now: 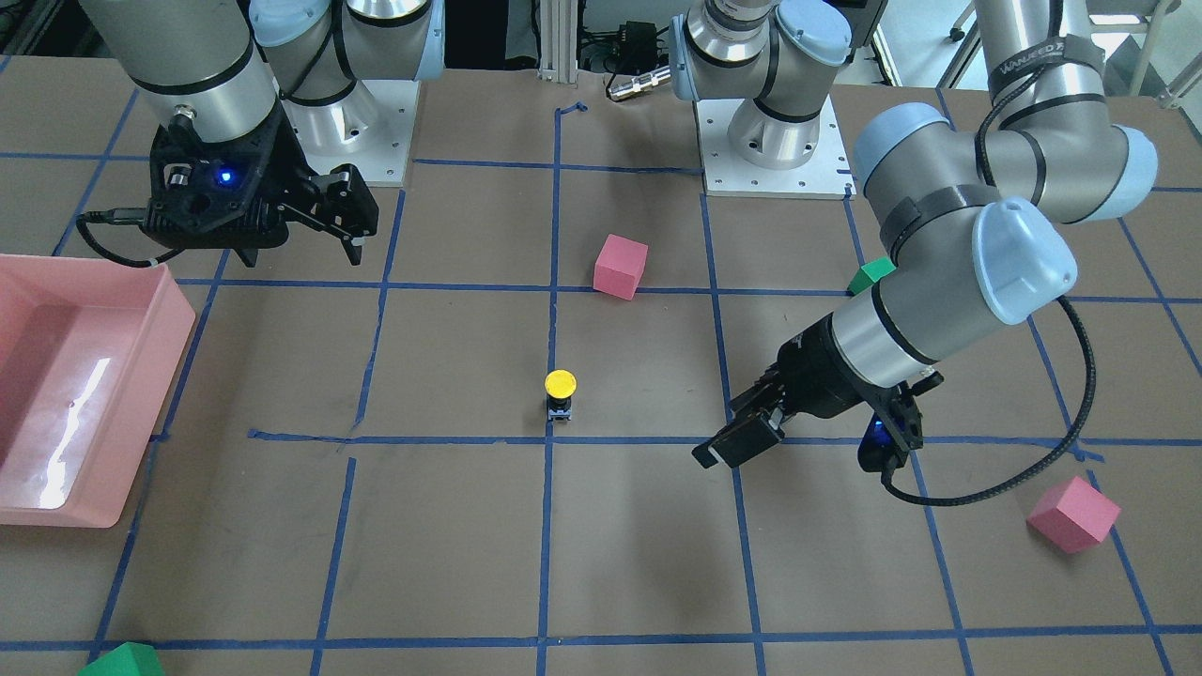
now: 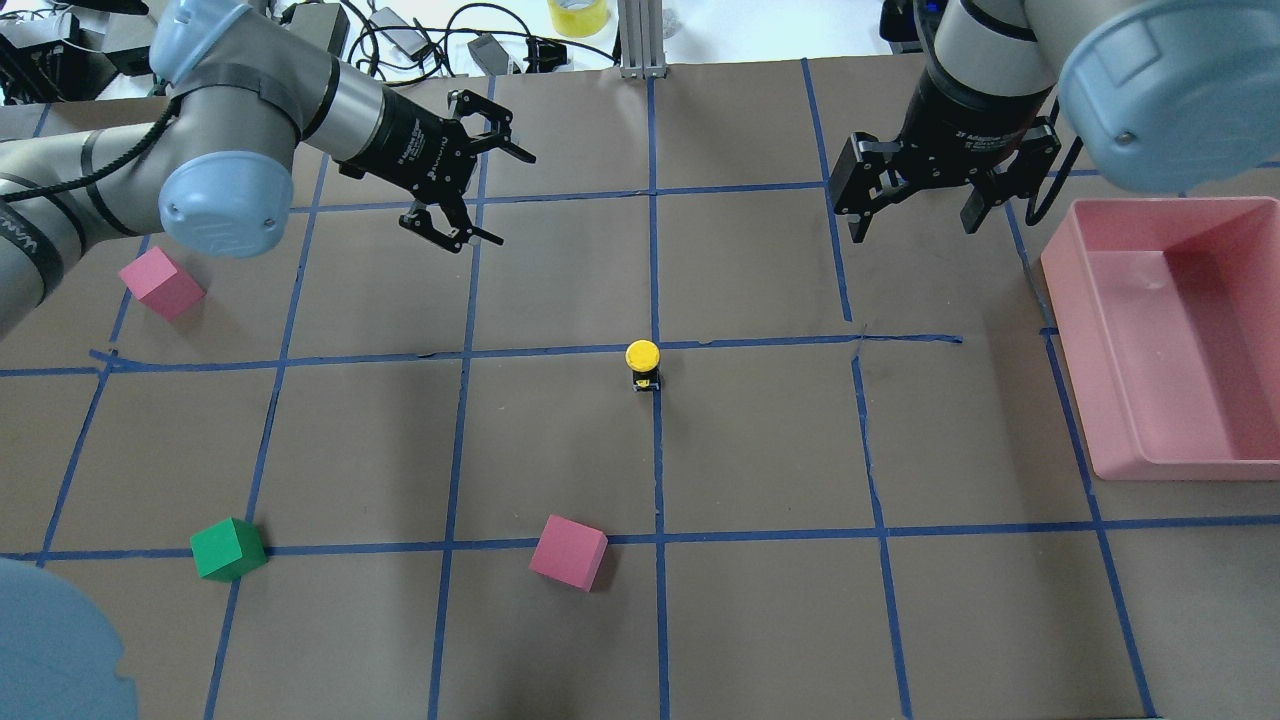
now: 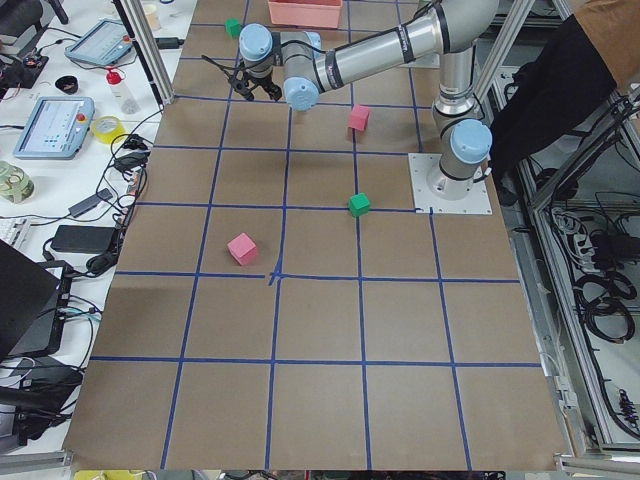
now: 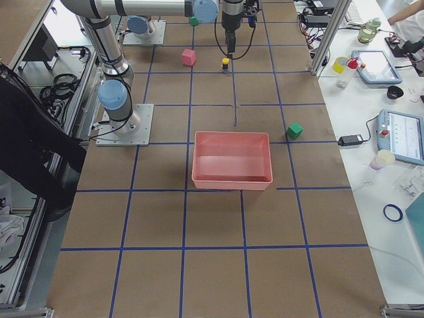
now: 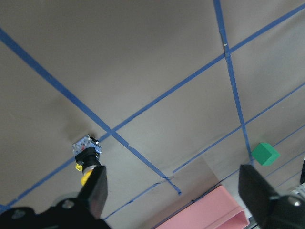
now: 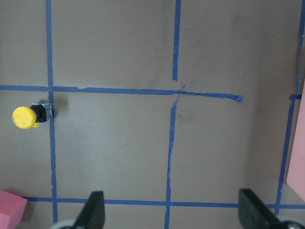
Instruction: Align button upright
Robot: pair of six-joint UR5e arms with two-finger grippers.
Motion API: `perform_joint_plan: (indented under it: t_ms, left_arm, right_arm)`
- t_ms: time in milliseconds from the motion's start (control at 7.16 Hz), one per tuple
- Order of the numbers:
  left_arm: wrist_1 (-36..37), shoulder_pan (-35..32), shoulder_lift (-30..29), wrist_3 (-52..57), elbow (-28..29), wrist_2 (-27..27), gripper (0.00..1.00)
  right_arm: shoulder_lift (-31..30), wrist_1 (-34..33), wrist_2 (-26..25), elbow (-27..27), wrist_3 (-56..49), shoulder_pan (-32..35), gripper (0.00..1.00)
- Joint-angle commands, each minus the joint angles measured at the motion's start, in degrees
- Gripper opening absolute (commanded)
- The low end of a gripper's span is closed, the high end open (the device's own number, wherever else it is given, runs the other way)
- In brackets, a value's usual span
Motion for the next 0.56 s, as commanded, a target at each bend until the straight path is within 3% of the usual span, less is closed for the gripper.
perform_joint_plan:
  t_ms: [0, 140, 419]
  left_arm:
    - [-13.19, 1.87, 3.11, 24.99, 6.24, 17.27, 1.0]
    - [-17.78, 1.71, 5.13, 29.55, 8.44, 23.63, 1.0]
    - [-24.04, 1.44, 10.04, 30.72, 8.99, 24.14, 1.0]
  right_arm:
    - [0.13, -0.07, 0.74, -0.23, 0.28, 0.05, 1.0]
    - [0.13, 0.02, 0.05, -0.06, 0.28, 0.05, 1.0]
    - [-0.04, 0.02, 0.05, -0.15, 0.19, -0.04, 1.0]
